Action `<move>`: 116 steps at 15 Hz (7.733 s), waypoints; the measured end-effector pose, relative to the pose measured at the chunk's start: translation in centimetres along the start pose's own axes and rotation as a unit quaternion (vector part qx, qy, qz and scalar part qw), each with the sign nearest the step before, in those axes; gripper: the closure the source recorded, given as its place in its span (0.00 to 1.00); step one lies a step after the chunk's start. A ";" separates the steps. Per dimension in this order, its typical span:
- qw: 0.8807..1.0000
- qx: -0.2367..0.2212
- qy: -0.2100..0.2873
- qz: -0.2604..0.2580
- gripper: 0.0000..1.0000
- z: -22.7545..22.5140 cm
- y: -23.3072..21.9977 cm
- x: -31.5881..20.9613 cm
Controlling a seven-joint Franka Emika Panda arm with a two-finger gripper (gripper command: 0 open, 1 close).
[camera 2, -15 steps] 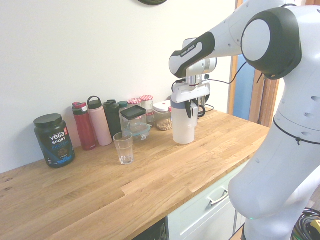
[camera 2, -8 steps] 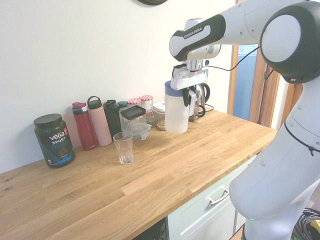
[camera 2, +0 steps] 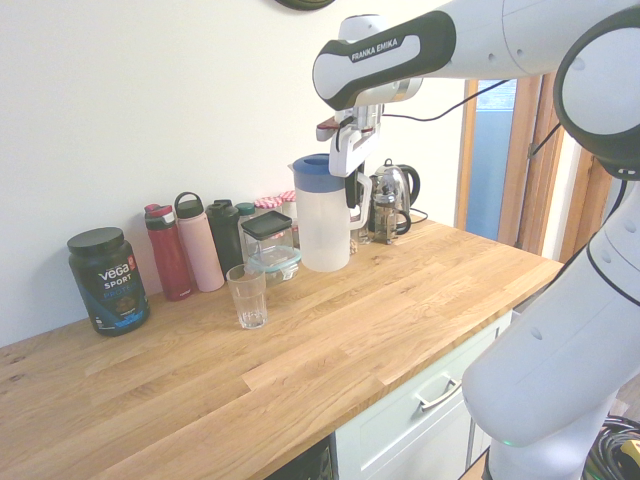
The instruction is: Pour me some water
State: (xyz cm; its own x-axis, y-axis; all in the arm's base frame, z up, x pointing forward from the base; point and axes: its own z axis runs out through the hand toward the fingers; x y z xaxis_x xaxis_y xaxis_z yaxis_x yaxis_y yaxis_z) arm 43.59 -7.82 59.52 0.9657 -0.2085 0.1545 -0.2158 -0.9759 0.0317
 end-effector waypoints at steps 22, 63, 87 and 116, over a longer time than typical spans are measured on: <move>0.921 -0.287 -0.109 -0.240 1.00 6.4 -17.9 5.0; 0.888 -0.376 -0.138 -0.227 1.00 10.9 -16.8 7.6; 0.948 0.014 0.009 0.318 1.00 9.1 10.1 2.3; 0.907 -0.011 -0.001 0.421 0.00 5.6 8.8 -4.6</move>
